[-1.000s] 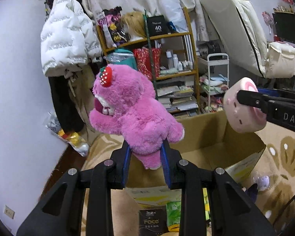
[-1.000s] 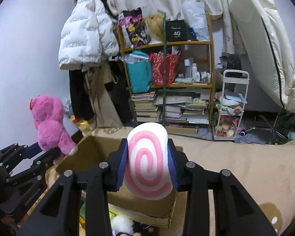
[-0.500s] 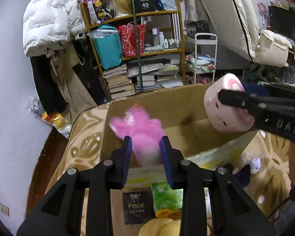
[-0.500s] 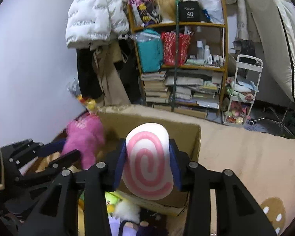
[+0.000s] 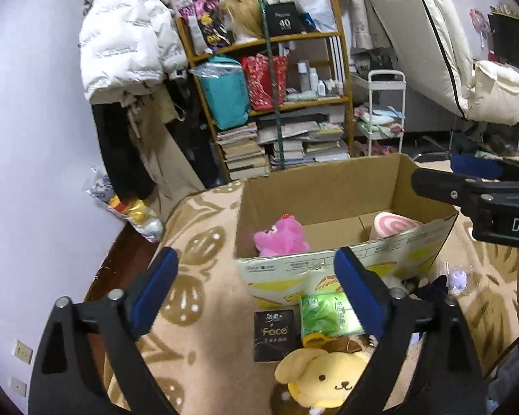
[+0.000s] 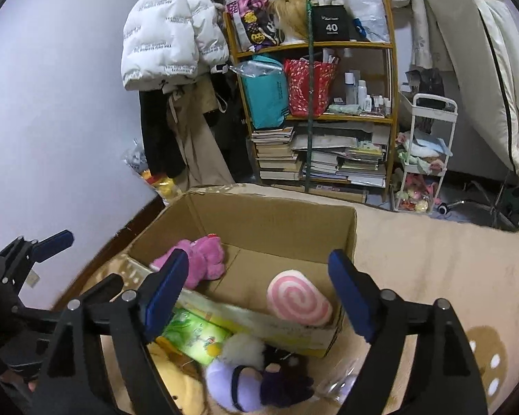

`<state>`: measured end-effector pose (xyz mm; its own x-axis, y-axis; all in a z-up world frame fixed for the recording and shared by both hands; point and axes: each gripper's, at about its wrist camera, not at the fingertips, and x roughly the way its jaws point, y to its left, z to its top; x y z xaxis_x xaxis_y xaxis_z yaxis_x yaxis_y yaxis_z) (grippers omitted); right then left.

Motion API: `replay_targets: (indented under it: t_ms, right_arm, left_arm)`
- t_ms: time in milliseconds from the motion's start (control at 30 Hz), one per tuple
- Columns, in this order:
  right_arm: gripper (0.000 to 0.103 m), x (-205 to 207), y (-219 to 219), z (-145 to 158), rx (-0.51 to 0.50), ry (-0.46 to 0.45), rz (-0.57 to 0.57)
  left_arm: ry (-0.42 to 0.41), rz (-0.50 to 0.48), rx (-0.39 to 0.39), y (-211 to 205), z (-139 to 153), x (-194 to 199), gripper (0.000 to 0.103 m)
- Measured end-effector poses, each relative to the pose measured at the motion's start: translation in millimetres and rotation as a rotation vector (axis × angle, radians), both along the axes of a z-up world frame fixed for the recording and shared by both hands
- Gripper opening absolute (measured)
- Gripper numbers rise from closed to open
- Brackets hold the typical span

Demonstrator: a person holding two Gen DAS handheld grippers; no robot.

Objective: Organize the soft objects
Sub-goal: 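Withdraw both tools from the box toward the remaining plush toys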

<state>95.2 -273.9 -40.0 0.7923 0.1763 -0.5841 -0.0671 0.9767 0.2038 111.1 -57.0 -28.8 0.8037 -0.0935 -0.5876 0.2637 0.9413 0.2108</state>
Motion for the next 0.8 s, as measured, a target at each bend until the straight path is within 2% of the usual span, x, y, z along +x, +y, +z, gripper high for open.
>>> replay_targets:
  t_ms: [33,100,133,333,633,800]
  right_arm:
    - [0.088,-3,0,1,0.006,0.001,-0.004]
    - [0.100,-11,0,2,0.004,0.012,-0.010]
    - [0.103,-14,0,3,0.001,0.007,-0.016]
    - [0.103,-42,5,13,-0.024,0.002,-0.010]
    - [0.103,-66,6,18,-0.040,0.011,-0.024]
    - [0.103,-70,2,15,-0.035,0.023,-0.046]
  left_arm:
    - [0.001,0.000,-0.007,2,2,-3,0.095]
    - [0.002,0.001,-0.015,4,7,-9,0.096]
    - [-0.005,0.005,-0.011,5,10,-13,0.096]
    - [-0.035,0.010,0.024,7,22,-41,0.100]
    - [0.048,0.047,0.016,21,18,-66,0.100]
    - [0.065,0.061,-0.007,27,19,-76,0.100]
